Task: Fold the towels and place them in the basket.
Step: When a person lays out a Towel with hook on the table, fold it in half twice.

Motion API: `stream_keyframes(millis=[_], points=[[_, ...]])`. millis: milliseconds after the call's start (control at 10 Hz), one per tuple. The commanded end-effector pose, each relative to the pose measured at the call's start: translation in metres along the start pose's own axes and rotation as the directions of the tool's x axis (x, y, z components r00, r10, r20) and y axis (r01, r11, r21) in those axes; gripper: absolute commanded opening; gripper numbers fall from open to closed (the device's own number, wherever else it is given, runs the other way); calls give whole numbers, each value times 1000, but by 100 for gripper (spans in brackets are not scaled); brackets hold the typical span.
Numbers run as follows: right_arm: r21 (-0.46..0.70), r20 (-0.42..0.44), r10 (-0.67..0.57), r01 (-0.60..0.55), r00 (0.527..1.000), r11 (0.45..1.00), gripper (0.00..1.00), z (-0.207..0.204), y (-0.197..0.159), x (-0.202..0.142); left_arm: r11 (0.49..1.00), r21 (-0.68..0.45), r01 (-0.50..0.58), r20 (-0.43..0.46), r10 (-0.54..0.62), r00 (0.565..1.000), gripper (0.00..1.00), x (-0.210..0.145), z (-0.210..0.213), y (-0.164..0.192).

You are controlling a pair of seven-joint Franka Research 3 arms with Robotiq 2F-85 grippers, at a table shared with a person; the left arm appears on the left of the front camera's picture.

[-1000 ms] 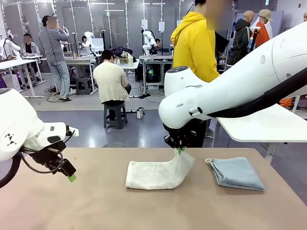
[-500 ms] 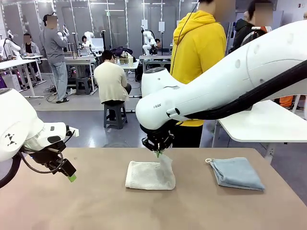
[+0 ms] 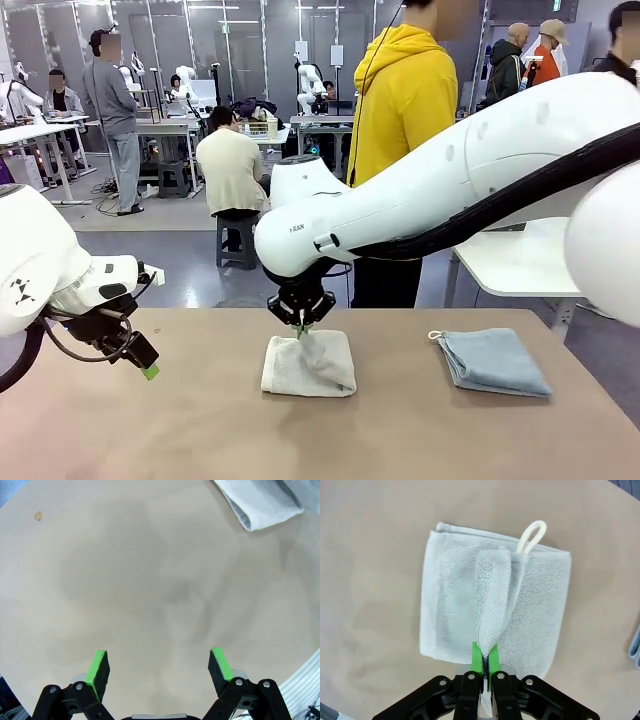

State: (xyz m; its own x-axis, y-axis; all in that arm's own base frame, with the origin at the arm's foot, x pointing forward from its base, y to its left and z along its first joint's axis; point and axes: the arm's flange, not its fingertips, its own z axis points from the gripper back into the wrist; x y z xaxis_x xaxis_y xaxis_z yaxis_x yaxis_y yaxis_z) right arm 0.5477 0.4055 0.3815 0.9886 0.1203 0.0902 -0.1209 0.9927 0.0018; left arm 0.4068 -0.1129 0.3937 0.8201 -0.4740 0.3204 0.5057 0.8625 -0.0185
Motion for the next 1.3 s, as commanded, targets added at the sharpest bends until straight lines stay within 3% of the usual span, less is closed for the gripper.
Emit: stream_keyframes(millis=[0,400,1000,1200], points=[[-1,-19,-40,40,999,999,0,-6,15,4,1000,17,-9,4,9,1000,100,3,-2,-2],[56,-45,-73,76,996,996,0,-25,20,11,1000,17,-9,4,9,1000,100,3,-2,-2],[139,-43,-74,79,996,987,100,-26,14,7,1000,17,-9,4,9,1000,100,3,-2,-2],[147,-28,-83,86,996,985,100,-20,9,5,1000,17,-9,4,9,1000,100,3,-2,-2]])
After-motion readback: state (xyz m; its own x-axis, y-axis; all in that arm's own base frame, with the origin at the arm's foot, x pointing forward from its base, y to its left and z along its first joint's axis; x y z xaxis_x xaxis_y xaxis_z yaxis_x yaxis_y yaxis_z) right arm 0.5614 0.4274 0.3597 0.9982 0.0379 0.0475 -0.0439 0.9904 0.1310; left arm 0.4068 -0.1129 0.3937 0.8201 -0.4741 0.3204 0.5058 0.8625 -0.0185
